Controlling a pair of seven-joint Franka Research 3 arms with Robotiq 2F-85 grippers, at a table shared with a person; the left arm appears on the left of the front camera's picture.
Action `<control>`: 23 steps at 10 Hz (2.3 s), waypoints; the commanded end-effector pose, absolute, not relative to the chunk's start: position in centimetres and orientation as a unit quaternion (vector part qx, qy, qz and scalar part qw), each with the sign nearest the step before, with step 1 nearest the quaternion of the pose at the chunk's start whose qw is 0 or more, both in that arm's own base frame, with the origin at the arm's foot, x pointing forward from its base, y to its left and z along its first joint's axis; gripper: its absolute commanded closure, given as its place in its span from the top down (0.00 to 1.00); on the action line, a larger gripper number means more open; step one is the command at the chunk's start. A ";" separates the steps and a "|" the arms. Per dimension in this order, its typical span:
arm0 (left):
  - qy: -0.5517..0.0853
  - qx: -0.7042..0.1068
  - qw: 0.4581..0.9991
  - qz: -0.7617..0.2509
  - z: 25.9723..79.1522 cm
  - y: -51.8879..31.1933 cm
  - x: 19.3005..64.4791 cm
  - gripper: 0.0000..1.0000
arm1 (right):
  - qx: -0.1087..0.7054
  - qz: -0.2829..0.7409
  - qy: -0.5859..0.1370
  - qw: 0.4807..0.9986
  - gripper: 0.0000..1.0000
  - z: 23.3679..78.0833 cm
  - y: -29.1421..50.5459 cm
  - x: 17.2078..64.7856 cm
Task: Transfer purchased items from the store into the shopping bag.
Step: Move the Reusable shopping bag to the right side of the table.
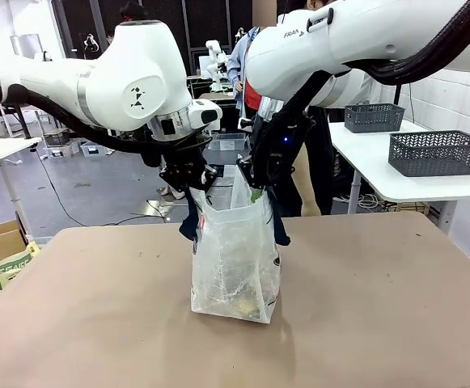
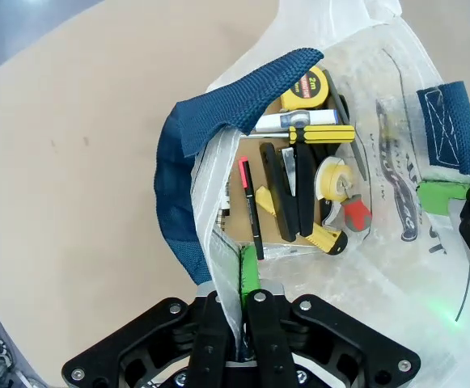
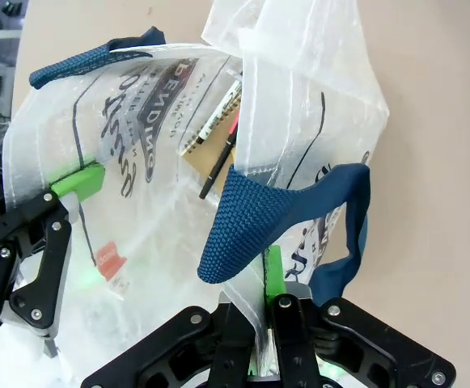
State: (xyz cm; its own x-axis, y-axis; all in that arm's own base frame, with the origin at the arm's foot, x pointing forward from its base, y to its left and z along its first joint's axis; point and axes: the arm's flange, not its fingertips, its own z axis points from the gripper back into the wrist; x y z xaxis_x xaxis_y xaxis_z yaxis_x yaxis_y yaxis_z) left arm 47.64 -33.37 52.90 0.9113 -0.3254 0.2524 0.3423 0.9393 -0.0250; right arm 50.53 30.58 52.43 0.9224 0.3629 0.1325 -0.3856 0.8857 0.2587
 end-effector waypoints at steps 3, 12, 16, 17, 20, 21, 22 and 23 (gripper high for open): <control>-0.140 -0.037 0.971 -0.190 52.5 -34.8 47.8 0.00 | 0.155 0.183 -0.053 0.969 0.00 52.5 31.5 50.8; -0.151 -0.050 0.965 -0.210 52.5 -36.4 48.0 0.00 | 0.173 0.193 -0.055 0.964 0.00 52.3 34.1 52.6; -0.160 -0.059 0.962 -0.211 52.8 -36.3 47.8 0.40 | 0.173 0.193 -0.054 0.964 0.00 52.4 34.4 52.7; -0.162 -0.062 0.962 -0.210 52.9 -36.2 47.6 0.60 | 0.173 0.194 -0.054 0.964 0.00 52.4 34.4 52.8; -0.172 -0.073 0.961 -0.205 53.6 -35.8 47.2 1.00 | 0.175 0.193 -0.054 0.964 0.00 52.6 34.4 52.8; -0.174 -0.083 0.959 -0.207 53.8 -35.9 47.0 1.00 | 0.174 0.189 -0.054 0.965 0.00 52.7 34.2 53.0; -0.177 -0.086 0.958 -0.208 54.1 -35.9 46.9 1.00 | 0.175 0.183 -0.052 0.966 0.00 52.6 34.0 53.2; -0.184 -0.091 0.956 -0.208 54.5 -35.9 46.5 1.00 | 0.180 0.180 -0.051 0.966 0.00 52.5 33.7 53.5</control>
State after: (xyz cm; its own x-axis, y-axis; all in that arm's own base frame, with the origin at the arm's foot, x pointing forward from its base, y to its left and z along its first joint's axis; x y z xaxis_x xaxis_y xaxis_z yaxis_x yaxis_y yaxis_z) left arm 47.34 -36.21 54.15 0.8629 -0.3631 0.3516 0.4088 0.9104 -0.0630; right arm 53.15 33.00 52.32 0.9188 0.3572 0.1683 -0.3926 0.8716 0.2936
